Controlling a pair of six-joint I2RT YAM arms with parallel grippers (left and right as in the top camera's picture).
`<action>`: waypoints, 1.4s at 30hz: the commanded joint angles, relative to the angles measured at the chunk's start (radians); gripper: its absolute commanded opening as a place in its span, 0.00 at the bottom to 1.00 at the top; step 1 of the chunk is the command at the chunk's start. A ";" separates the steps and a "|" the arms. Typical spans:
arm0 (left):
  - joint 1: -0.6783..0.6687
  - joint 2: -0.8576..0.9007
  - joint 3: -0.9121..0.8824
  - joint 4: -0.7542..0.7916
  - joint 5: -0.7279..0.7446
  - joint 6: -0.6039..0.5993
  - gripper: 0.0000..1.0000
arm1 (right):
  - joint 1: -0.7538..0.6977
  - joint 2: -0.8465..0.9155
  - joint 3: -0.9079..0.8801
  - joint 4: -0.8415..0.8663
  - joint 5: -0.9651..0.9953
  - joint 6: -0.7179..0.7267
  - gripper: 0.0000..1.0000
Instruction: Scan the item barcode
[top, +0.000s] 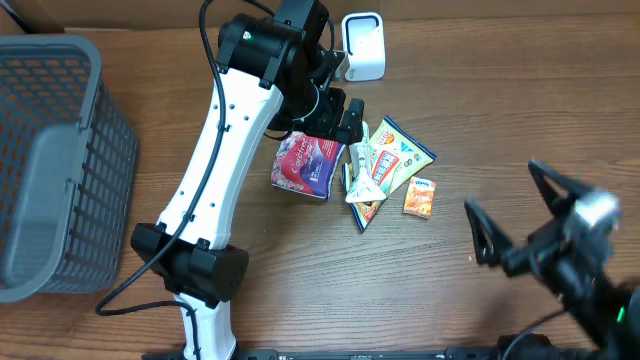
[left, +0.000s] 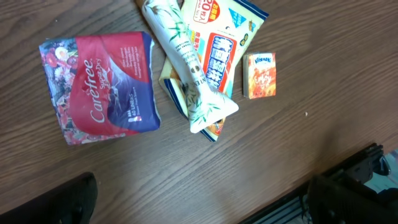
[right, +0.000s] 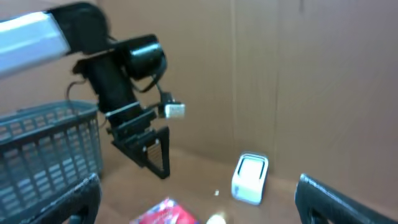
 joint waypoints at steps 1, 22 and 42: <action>-0.002 0.013 -0.003 0.004 -0.002 0.026 1.00 | -0.002 0.211 0.193 -0.129 -0.065 -0.030 1.00; 0.267 0.003 0.009 0.038 0.005 -0.244 1.00 | 0.136 0.945 0.336 -0.237 -0.035 0.226 1.00; 0.337 0.003 0.009 0.125 -0.285 -0.468 1.00 | 0.314 1.184 0.540 -0.159 0.309 0.413 1.00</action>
